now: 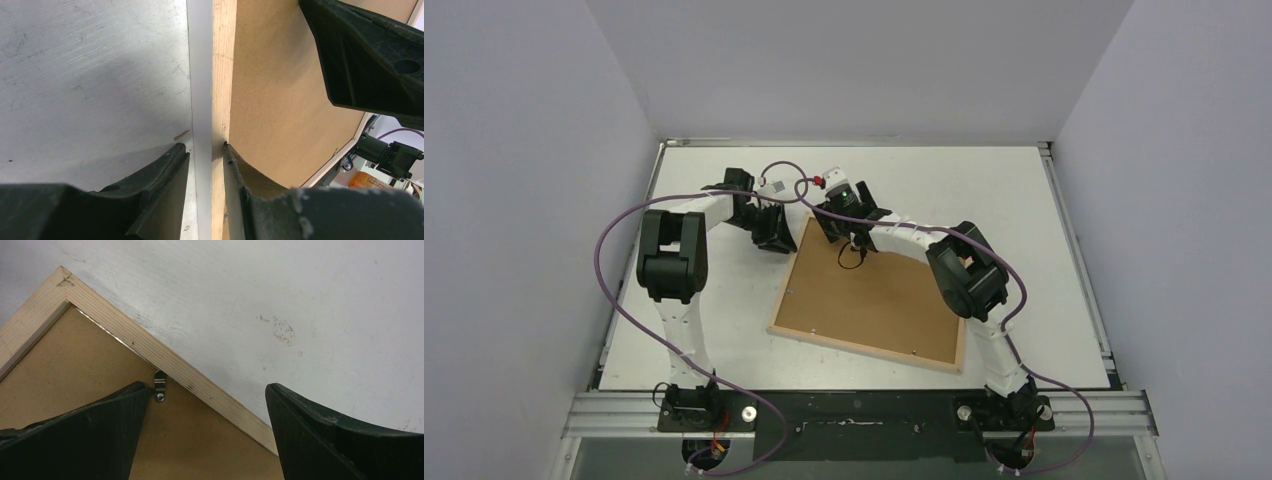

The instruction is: Put the photo into the frame

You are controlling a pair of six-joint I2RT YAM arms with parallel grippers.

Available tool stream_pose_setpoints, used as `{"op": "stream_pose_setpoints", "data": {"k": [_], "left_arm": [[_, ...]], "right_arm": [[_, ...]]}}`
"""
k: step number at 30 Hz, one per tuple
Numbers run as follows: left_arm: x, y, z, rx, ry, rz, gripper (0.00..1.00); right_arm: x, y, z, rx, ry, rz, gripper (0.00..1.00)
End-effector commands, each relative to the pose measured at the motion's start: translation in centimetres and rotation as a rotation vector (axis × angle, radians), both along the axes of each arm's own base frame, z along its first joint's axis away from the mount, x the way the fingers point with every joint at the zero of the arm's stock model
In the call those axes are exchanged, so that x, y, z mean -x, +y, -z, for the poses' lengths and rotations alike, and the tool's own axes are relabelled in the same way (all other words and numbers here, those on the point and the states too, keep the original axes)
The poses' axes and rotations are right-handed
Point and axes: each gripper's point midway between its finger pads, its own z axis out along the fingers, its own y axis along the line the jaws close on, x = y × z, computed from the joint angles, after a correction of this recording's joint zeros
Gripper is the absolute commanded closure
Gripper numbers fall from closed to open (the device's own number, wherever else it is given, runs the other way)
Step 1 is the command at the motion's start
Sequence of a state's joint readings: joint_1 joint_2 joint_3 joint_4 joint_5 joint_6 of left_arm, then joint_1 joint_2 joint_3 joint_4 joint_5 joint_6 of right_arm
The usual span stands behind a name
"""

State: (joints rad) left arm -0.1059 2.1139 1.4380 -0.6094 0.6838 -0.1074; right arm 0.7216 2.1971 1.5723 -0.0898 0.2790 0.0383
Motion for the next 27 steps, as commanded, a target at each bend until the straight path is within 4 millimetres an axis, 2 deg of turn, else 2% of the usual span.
{"op": "stream_pose_setpoints", "data": {"k": [1, 13, 27], "left_arm": [[-0.9, 0.8, 1.3, -0.080, -0.040, 0.014, 0.69], [-0.7, 1.0, 1.5, -0.098, -0.038, 0.021, 0.70], [-0.5, 1.2, 1.7, -0.105, -0.033, 0.026, 0.71]], "right_arm": [[-0.4, 0.8, -1.8, -0.036, -0.038, -0.004, 0.10], [-0.9, -1.5, -0.5, -0.014, -0.043, 0.057, 0.10], [-1.2, -3.5, -0.6, -0.036, -0.107, 0.143, 0.06]]}}
